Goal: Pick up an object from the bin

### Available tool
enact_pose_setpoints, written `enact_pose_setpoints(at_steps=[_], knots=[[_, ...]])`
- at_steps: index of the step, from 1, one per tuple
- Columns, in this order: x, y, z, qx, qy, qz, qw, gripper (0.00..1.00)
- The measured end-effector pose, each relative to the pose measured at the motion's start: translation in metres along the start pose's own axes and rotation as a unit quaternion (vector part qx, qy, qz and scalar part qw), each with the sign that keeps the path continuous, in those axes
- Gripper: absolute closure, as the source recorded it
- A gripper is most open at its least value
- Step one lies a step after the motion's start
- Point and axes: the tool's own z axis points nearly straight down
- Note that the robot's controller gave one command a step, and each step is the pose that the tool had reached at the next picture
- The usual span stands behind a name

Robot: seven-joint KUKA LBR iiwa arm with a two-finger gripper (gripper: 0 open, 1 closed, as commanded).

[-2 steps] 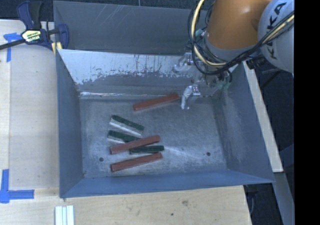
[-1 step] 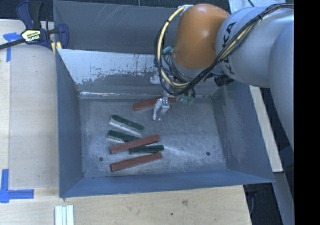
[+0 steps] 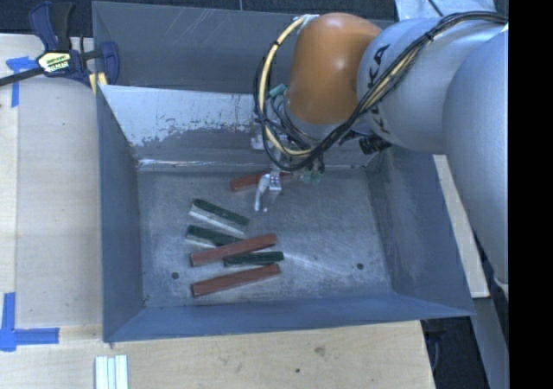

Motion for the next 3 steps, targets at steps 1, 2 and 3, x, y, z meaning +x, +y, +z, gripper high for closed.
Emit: enact_pose_setpoints(at_steps=[1,2,3], knots=[[0.023,0.055,-0.007,0.000,-0.0002,0.079,0.9969,0.00],[0.018,0.066,0.051,-0.001,-0.0030,0.002,1.0000,0.00],[0.019,0.065,0.048,-0.001,-0.0035,0.001,1.0000,1.00]])
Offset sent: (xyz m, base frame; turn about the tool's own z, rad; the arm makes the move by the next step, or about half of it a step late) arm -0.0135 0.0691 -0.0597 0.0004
